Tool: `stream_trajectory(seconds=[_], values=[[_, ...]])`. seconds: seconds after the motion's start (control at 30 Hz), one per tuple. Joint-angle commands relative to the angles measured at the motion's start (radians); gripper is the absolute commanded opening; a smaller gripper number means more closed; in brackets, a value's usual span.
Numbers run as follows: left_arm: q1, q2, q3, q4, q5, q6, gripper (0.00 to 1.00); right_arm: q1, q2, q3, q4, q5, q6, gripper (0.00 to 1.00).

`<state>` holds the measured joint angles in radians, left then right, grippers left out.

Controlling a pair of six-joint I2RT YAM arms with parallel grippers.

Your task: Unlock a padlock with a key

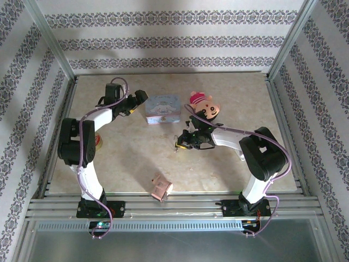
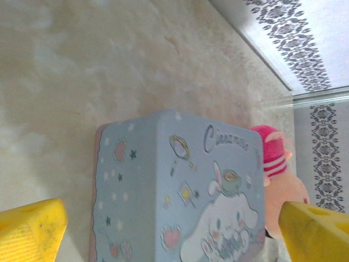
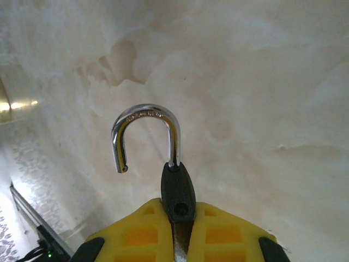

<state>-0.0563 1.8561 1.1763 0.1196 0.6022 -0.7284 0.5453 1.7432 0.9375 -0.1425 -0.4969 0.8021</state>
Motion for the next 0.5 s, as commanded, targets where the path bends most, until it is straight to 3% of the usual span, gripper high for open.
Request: stream_trajectory(seconds=[0.0, 0.17, 0.47], values=[[0.018, -0.080, -0.065, 0.078, -0.005, -0.034, 0.99, 0.002, 0.017, 0.074, -0.129, 0.086, -0.069, 0.06], [0.023, -0.167, -0.146, 0.081, -0.013, -0.042, 0.99, 0.008, 0.035, 0.127, -0.225, 0.166, -0.100, 0.06], [0.027, -0.277, -0.234, 0.059, -0.037, -0.025, 0.99, 0.065, 0.157, 0.358, -0.596, 0.473, -0.191, 0.06]])
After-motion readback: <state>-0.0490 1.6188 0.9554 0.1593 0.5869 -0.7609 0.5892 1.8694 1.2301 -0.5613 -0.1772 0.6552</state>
